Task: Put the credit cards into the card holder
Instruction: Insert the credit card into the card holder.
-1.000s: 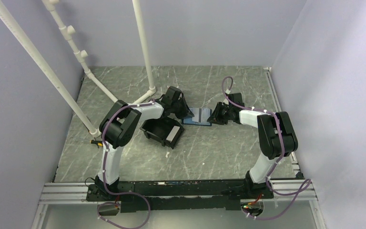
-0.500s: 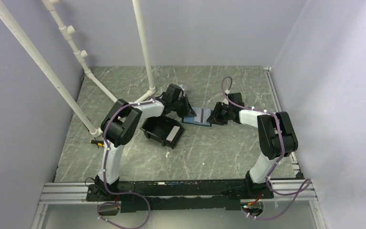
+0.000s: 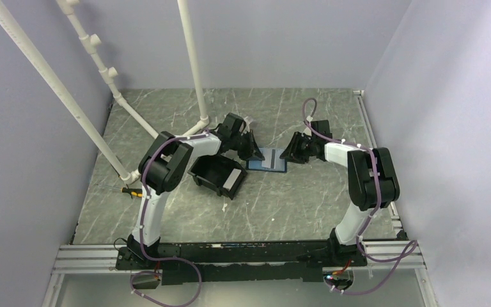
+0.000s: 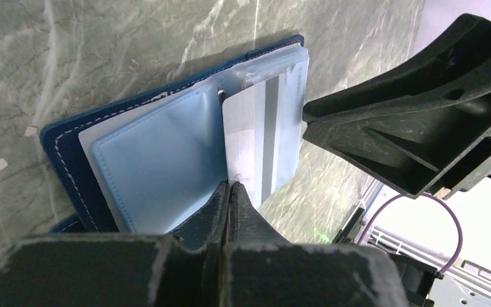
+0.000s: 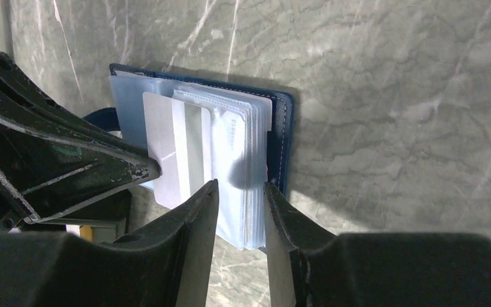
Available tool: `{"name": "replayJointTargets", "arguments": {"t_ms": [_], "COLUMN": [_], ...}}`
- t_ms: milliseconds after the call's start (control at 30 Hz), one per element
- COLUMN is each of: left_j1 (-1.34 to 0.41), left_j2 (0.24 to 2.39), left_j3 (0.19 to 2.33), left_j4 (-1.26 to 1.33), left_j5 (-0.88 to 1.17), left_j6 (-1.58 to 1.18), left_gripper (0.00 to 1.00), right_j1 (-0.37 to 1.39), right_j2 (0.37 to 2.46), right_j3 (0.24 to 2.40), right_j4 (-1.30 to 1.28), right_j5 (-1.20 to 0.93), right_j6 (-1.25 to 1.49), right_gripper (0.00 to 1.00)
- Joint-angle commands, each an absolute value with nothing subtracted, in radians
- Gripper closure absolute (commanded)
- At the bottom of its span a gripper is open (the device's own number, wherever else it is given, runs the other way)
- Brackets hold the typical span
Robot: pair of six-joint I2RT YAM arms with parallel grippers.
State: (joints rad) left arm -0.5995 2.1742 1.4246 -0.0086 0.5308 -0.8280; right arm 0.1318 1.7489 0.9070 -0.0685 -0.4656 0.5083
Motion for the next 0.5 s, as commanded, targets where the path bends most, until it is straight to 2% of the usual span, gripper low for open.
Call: {"name": "replayJointTargets", "arguments": {"t_ms": [0,200,400,433,467], "left_j1": [-0.594,-0.624,-0.633,-0.632,-0.631], "left_j2": [2.203,2.238,2.221,2.209,2.198], "left_j3": [1.449,1.51,1.539,1.539,1.541], "left_j4": [-0.009,-0.01,-0.12,-0.141,-0.16], "left_j5": [0.563,0.555,0.54,0.531,0.525], "left_j6": [-0.818,-0.822,-0.74,-0.724,-0.712], "left_gripper": [1.0,1.0,1.0,0.98,0.92], "right_j1": [0.135,0.146,0.136,0.134,0.134], "right_j2": [1.788,1.793,1.778,1.777,1.774], "right_j3": [0.934,0.888,0.875,0.873,0.873], "right_j4": [-0.022,0.06,0.049,0.049,0.047], "right_j5": [-0.52,-0.568,-0.554,-0.551,-0.548], "right_j6": [0.511,0.576,0.568,0.566,0.563], "right_gripper": [0.67,0.79,0.8,0.8,0.8]}}
